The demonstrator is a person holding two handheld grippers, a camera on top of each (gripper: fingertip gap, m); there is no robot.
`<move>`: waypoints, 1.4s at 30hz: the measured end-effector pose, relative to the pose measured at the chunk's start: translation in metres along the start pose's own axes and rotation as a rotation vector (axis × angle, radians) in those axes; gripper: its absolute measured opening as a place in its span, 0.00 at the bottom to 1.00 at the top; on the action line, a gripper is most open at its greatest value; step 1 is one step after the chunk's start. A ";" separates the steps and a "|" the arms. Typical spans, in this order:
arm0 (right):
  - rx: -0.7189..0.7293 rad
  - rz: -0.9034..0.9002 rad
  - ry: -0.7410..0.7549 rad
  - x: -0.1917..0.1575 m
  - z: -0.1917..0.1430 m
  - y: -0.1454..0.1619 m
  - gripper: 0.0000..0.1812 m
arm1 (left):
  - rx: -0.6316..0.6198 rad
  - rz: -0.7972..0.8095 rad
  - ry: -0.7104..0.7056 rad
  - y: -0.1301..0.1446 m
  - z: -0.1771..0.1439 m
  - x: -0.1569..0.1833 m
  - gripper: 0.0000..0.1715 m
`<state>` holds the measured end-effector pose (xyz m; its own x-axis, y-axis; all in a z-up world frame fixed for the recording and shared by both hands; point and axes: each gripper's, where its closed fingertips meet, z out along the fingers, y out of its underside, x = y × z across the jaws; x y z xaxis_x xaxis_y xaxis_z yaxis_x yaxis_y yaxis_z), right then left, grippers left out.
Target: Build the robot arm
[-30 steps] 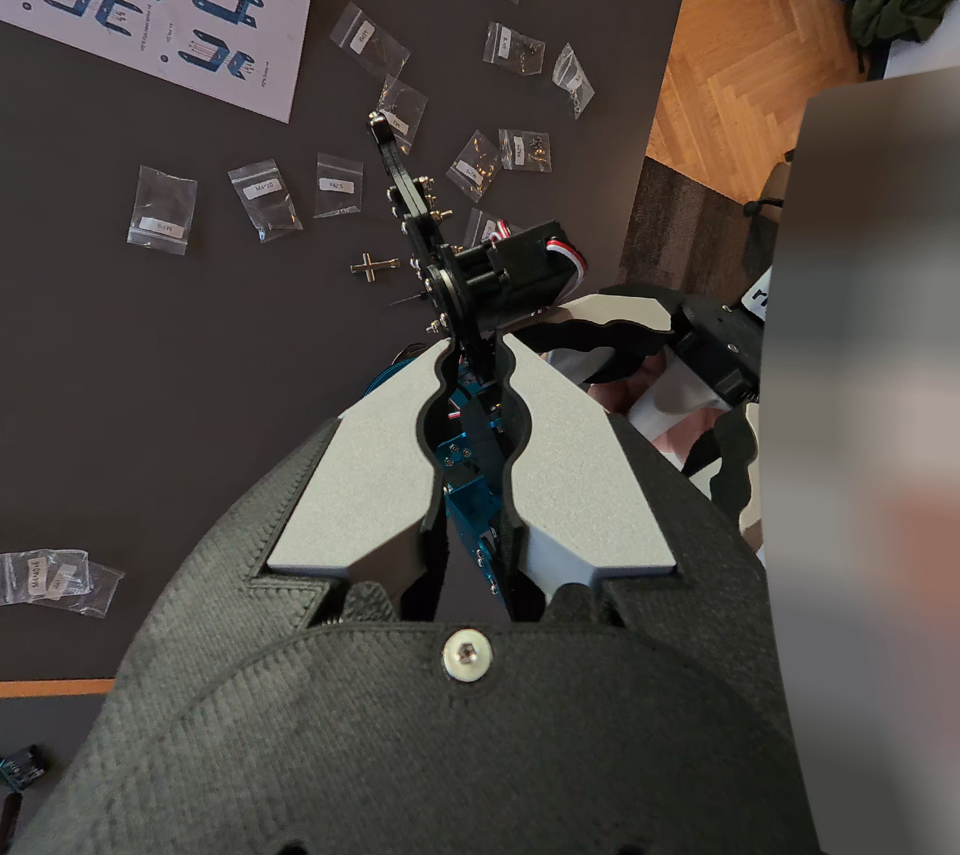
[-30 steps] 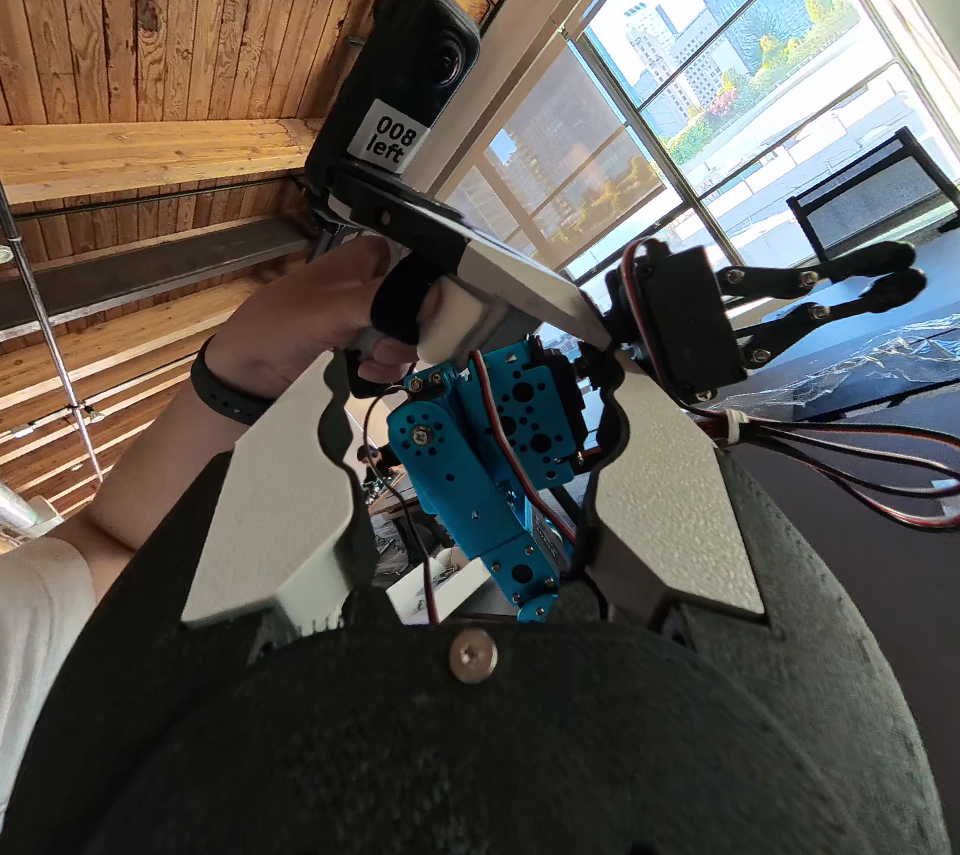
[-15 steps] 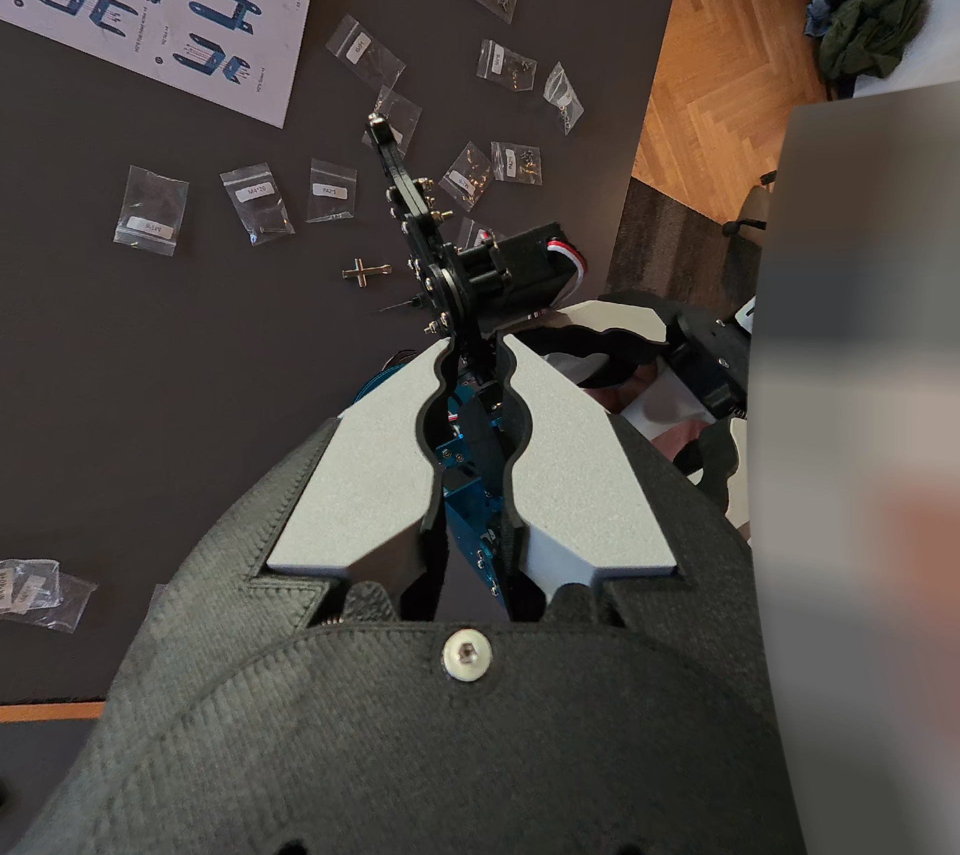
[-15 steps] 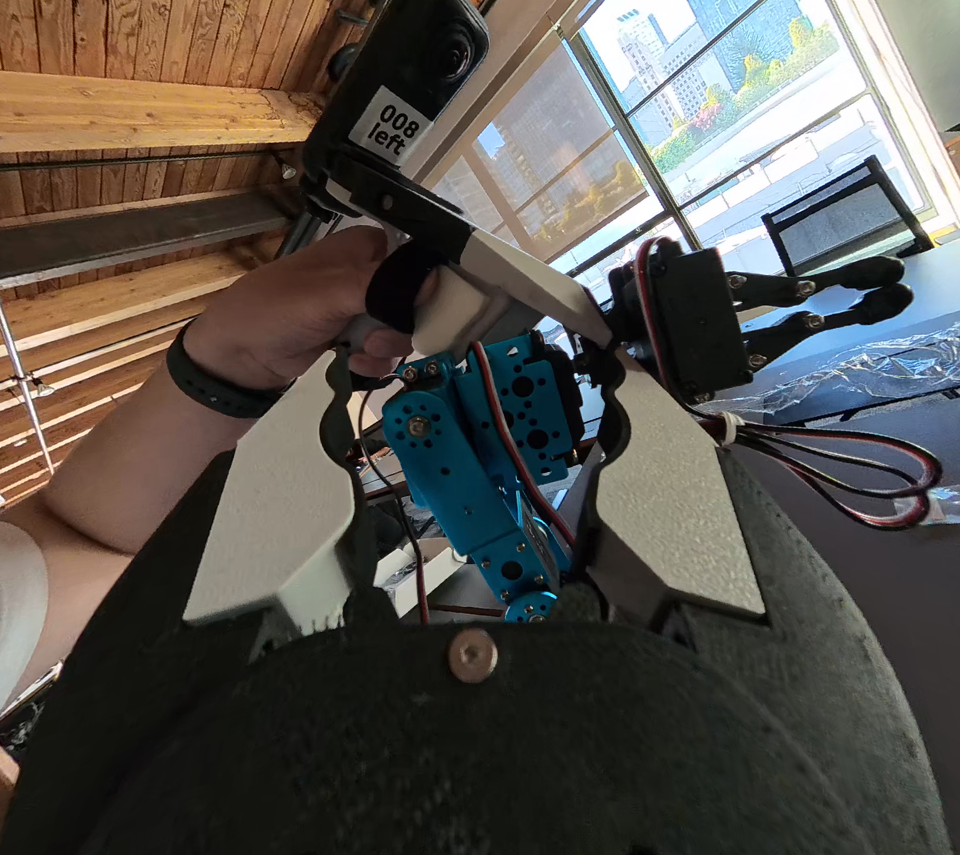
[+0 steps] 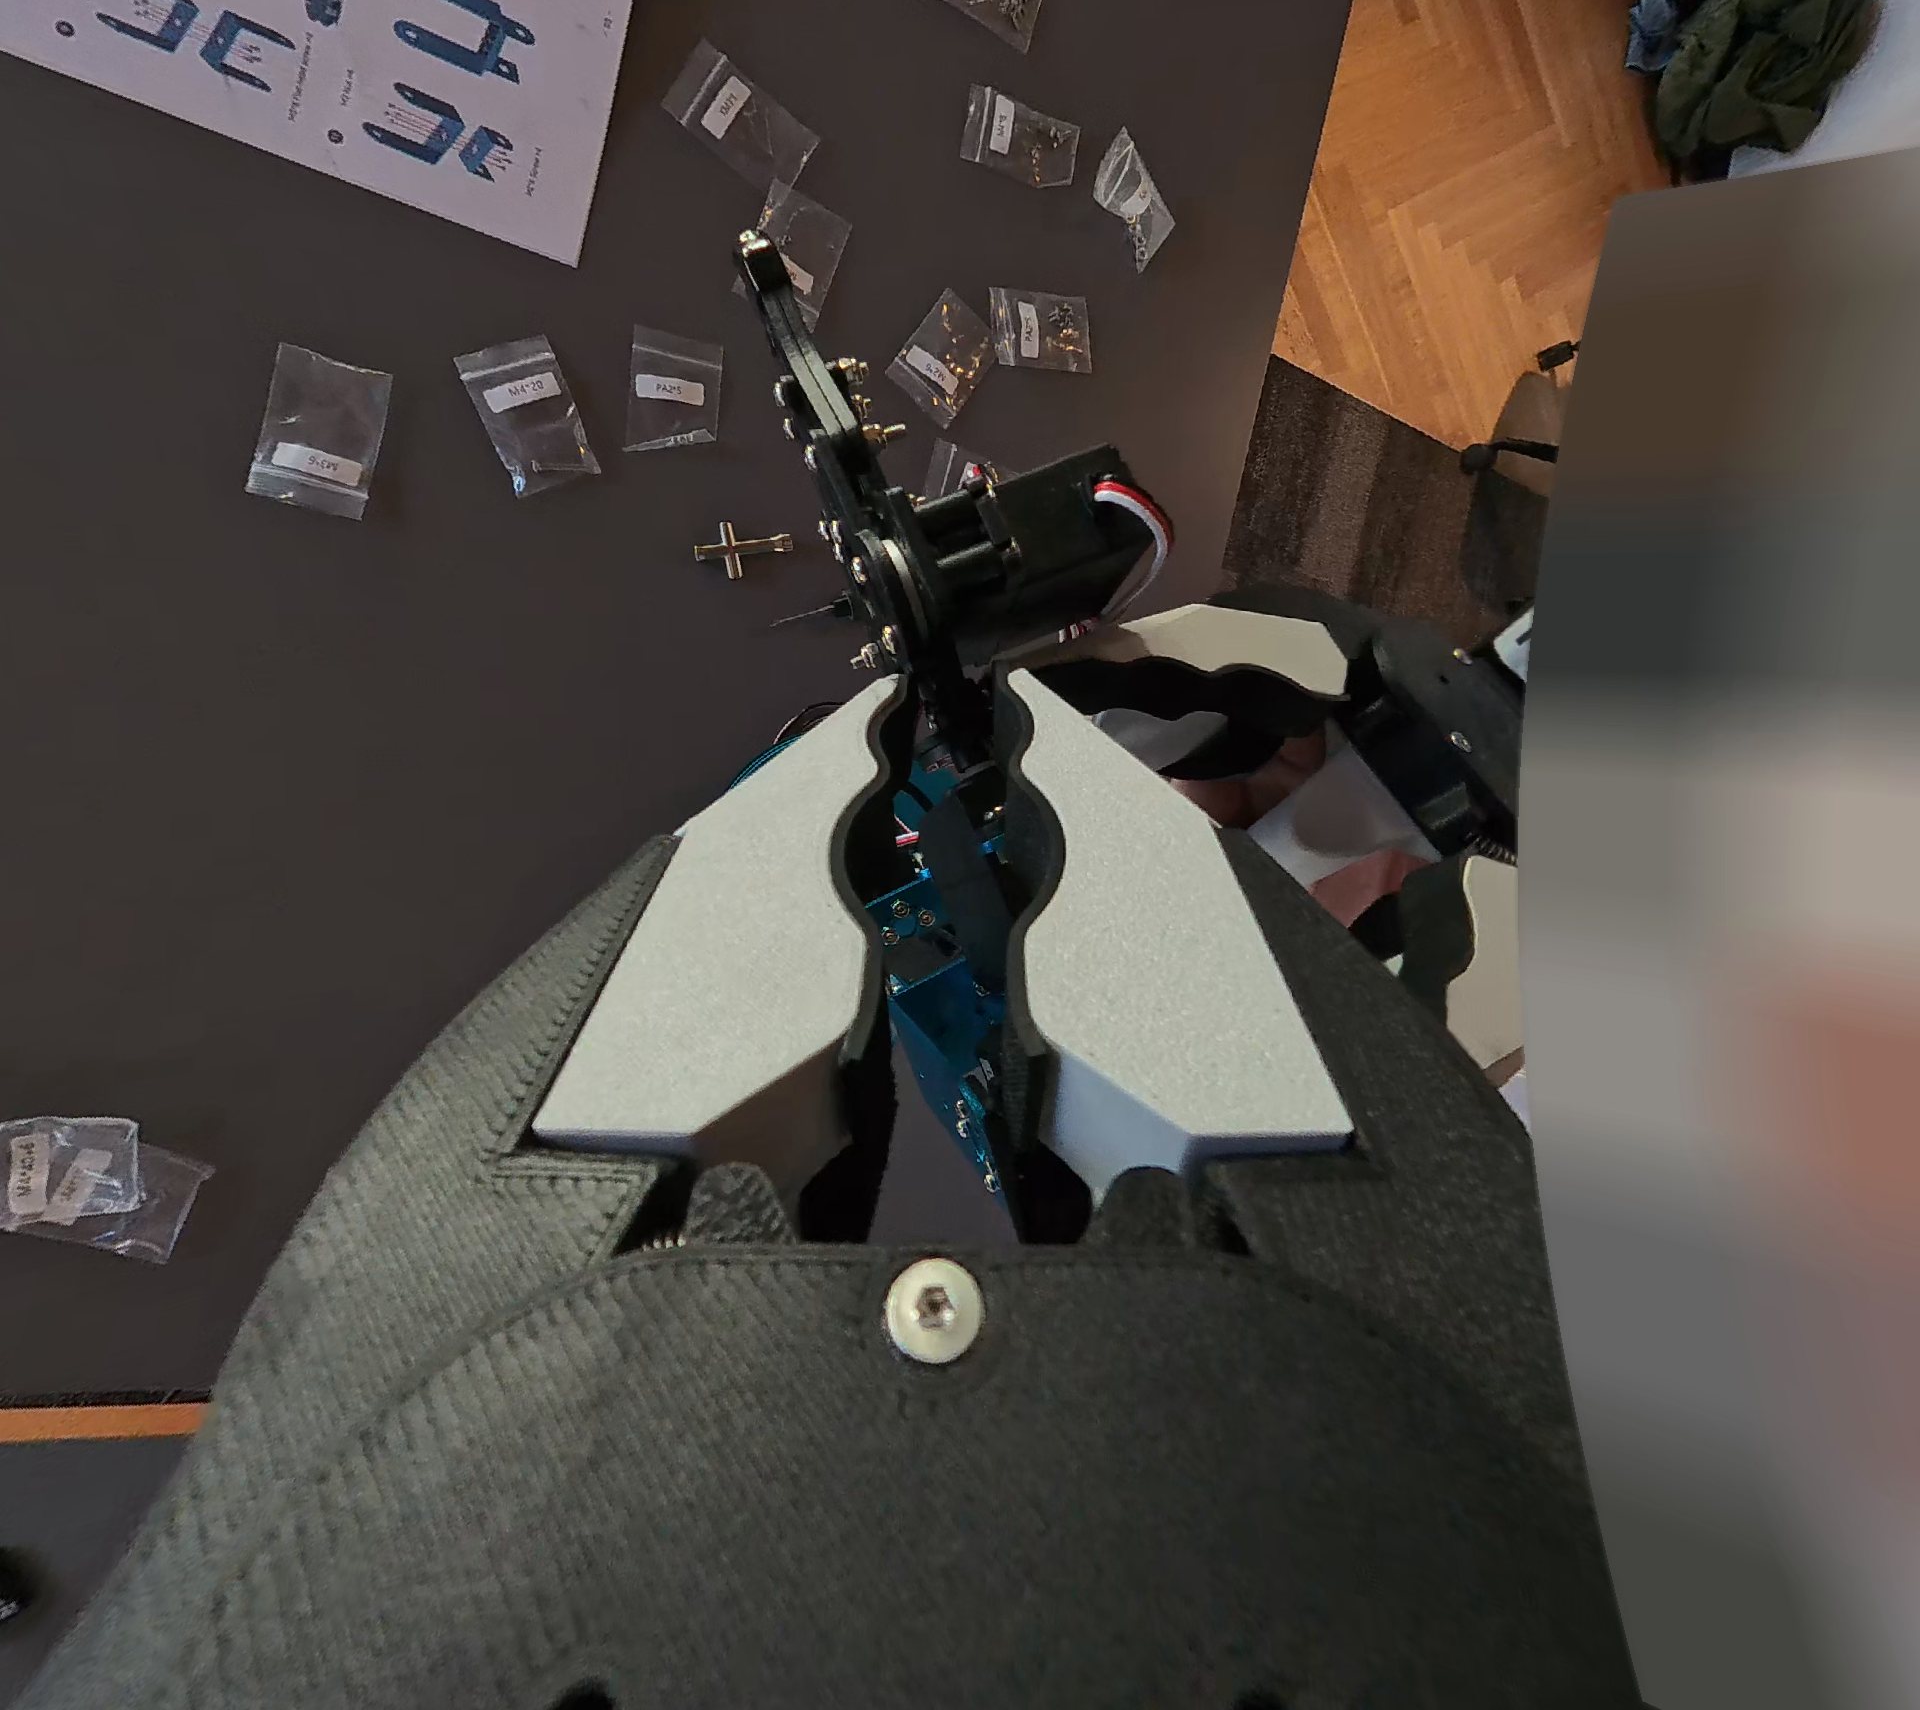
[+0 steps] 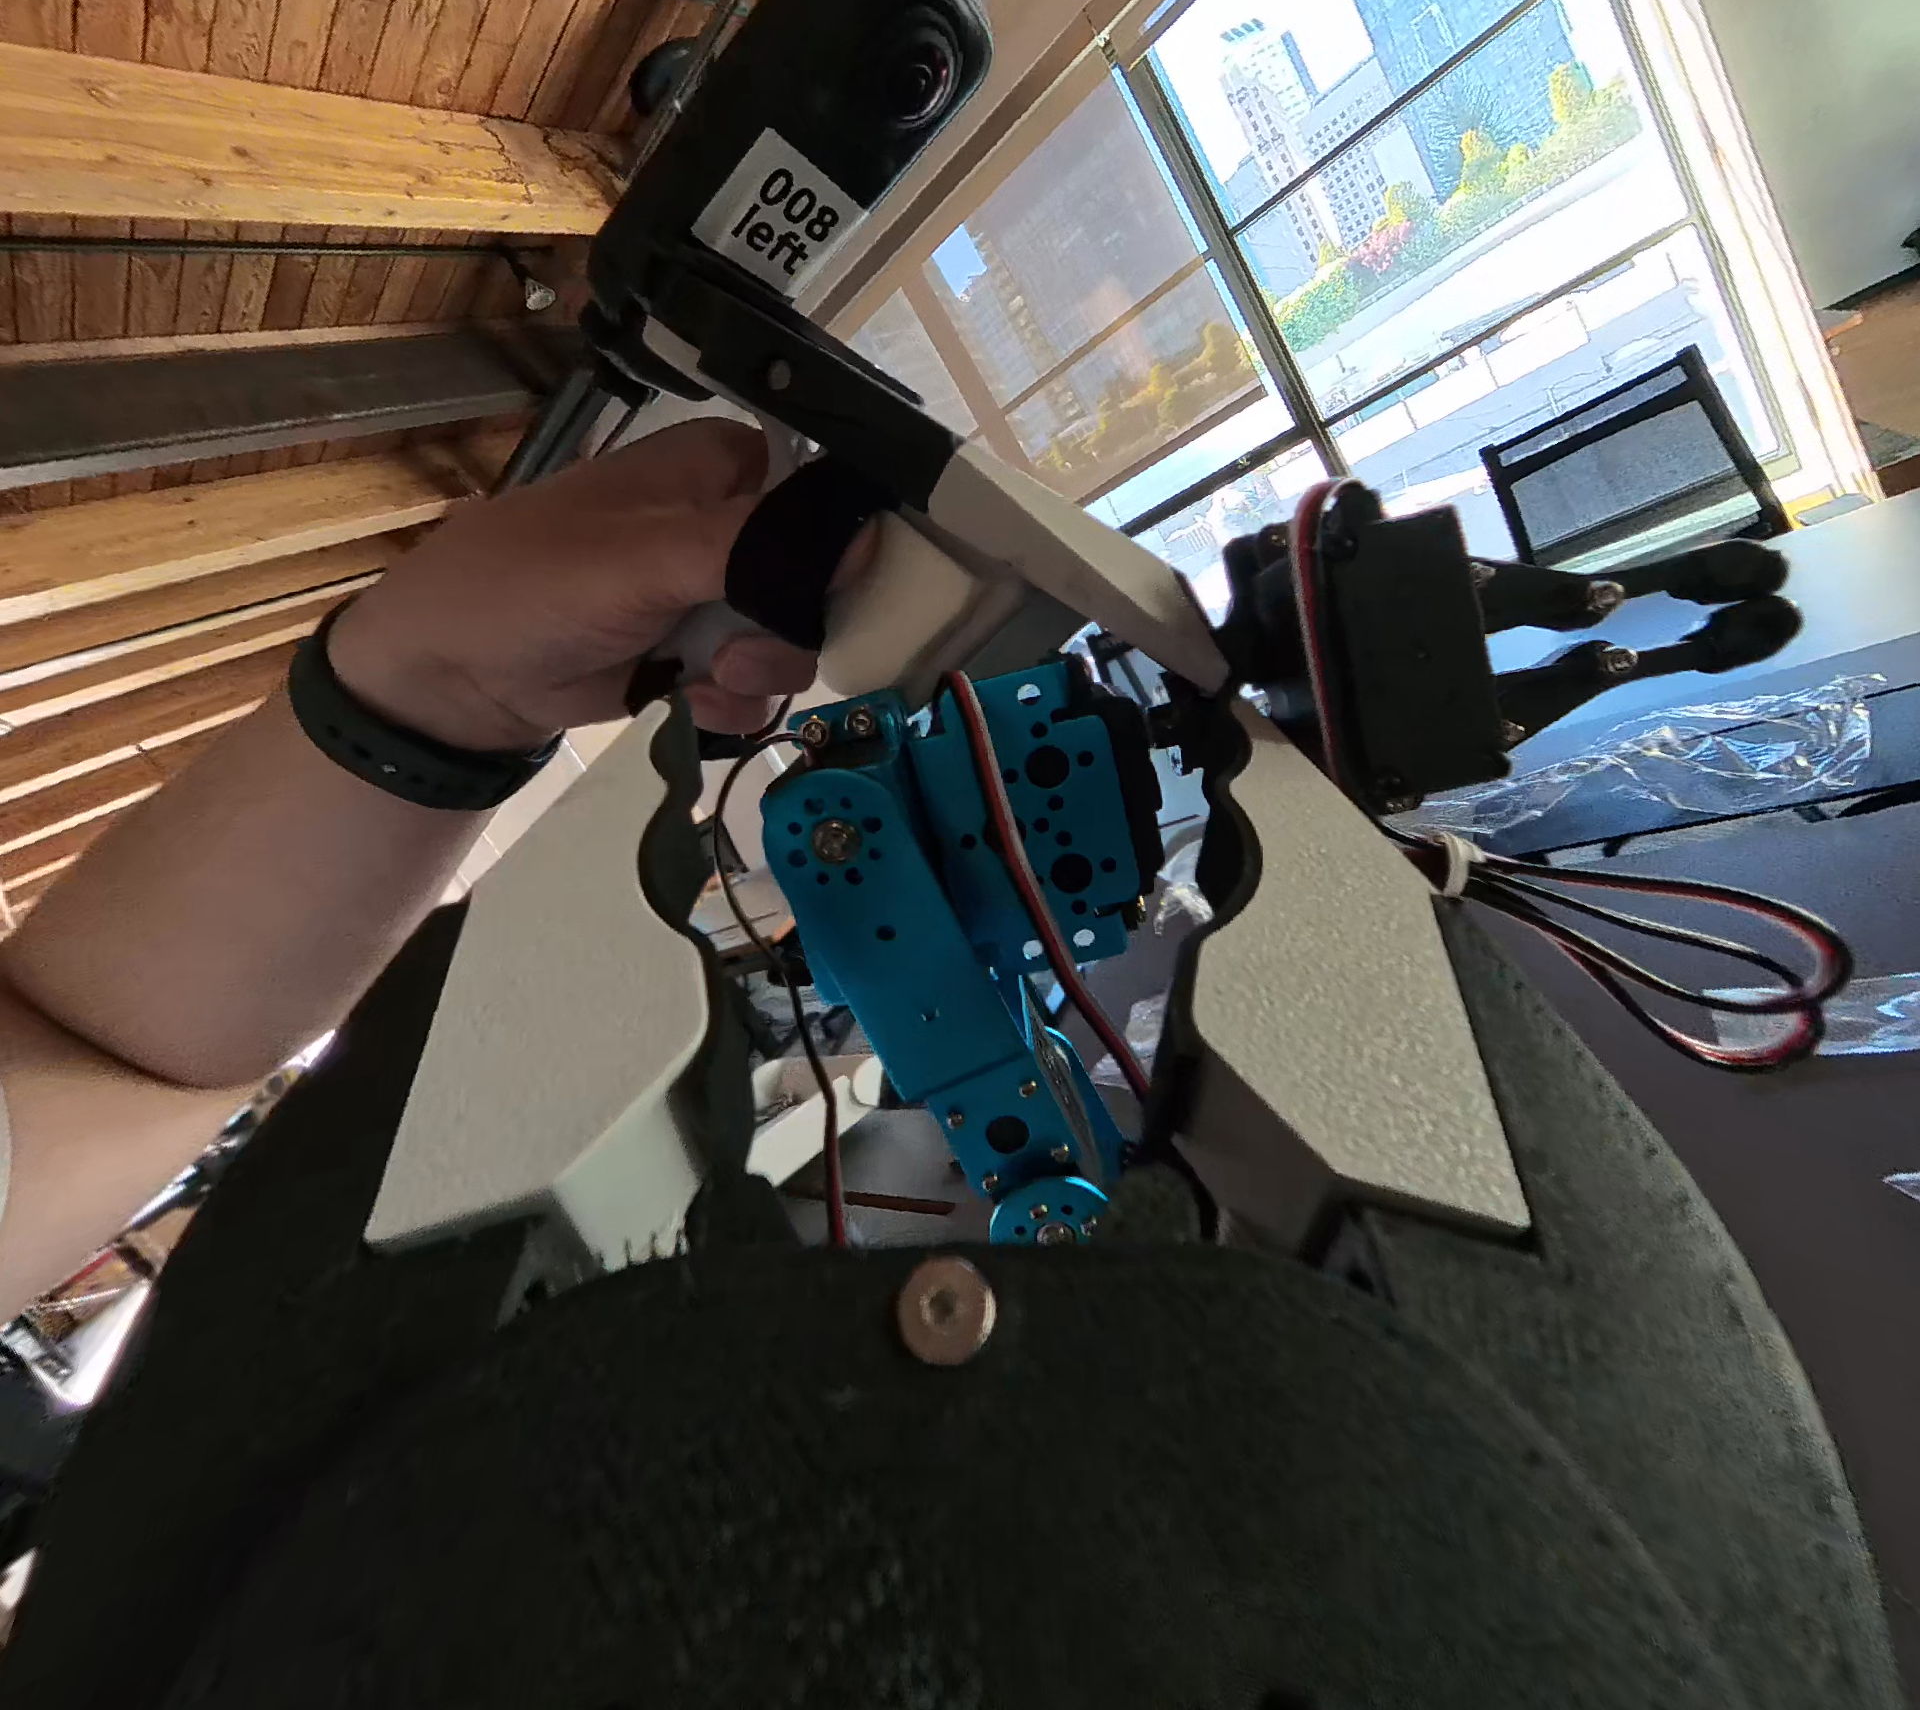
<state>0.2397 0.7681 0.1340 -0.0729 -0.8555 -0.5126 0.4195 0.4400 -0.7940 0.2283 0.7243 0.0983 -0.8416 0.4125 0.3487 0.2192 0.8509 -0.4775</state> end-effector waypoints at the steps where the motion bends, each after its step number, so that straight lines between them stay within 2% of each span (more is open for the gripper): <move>1: -0.004 -0.011 0.004 0.000 0.000 0.001 0.53 | 0.000 -0.001 0.002 0.000 0.000 0.000 0.08; 16: -0.039 -0.112 0.038 0.004 0.000 0.005 0.50 | -0.023 0.007 -0.011 0.000 0.001 -0.001 0.08; 21: -0.037 -0.177 0.067 0.002 0.001 0.007 0.52 | -0.024 0.006 -0.015 0.000 0.001 -0.001 0.07; 25: -0.021 -0.163 0.069 0.003 0.003 0.006 0.52 | -0.024 0.010 -0.024 0.000 0.001 -0.001 0.07; 31: 0.005 -0.042 0.012 0.002 0.001 0.001 0.52 | -0.031 0.040 -0.038 0.000 0.001 -0.001 0.08; 42: -0.009 -0.067 0.022 0.004 0.000 0.004 0.52 | -0.103 0.142 -0.120 0.001 0.002 -0.003 0.09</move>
<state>0.2409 0.7664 0.1290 -0.1207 -0.8770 -0.4650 0.4048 0.3842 -0.8298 0.2299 0.7235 0.0948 -0.8499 0.4942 0.1827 0.3838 0.8182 -0.4280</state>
